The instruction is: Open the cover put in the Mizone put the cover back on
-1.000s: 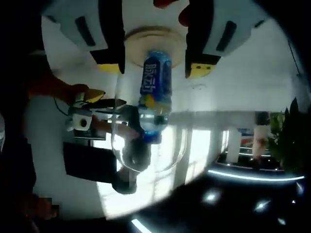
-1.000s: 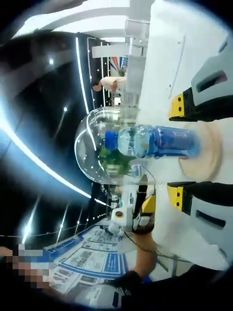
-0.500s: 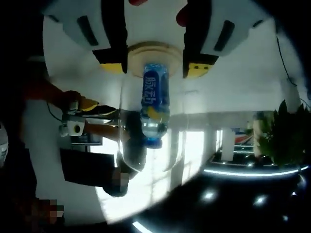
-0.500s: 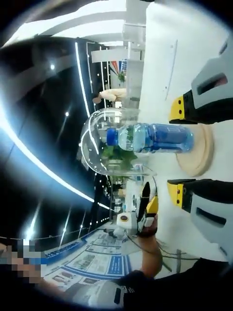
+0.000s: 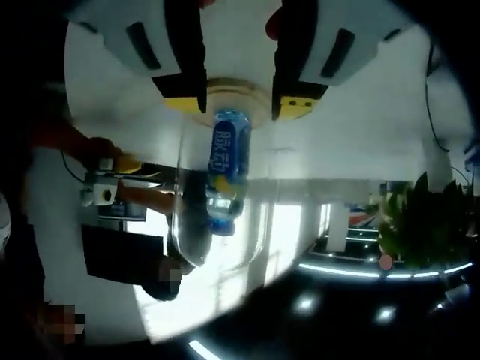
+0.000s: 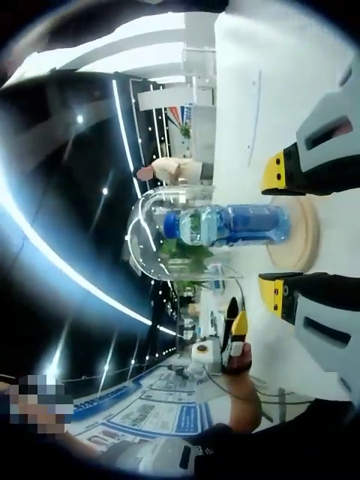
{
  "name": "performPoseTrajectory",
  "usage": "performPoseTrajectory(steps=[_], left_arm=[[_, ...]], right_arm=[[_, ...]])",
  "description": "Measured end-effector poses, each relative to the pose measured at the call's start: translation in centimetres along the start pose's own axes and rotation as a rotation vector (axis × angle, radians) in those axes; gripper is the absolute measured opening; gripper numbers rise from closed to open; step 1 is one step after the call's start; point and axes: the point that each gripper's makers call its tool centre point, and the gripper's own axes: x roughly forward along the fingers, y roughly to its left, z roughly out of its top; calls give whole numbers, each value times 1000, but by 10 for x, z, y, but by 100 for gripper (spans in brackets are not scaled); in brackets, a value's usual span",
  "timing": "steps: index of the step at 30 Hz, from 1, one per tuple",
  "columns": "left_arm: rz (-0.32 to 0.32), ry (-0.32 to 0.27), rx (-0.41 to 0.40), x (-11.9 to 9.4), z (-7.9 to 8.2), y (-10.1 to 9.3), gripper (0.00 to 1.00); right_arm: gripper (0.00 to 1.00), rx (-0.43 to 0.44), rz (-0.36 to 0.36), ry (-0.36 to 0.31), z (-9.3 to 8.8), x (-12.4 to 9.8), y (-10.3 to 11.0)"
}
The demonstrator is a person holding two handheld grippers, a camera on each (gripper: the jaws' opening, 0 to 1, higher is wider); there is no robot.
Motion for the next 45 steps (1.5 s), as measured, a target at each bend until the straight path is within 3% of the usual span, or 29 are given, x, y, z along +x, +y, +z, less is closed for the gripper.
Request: performPoseTrajectory(steps=[6, 16, 27, 34, 45], left_arm=[[-7, -5, 45, -4, -1, -5, 25], [16, 11, 56, -10, -20, -2, 25], [26, 23, 28, -10, -34, 0, 25], [26, 33, 20, -10, -40, 0, 25], [38, 32, 24, -10, -43, 2, 25]], right_arm=[[32, 16, -24, -5, -3, -9, -2], [31, 35, -45, -4, -16, -18, 2], [30, 70, -53, -6, -30, -15, 2], [29, 47, -68, 15, -37, -15, 2], [26, 52, -80, 30, -48, -15, 1]])
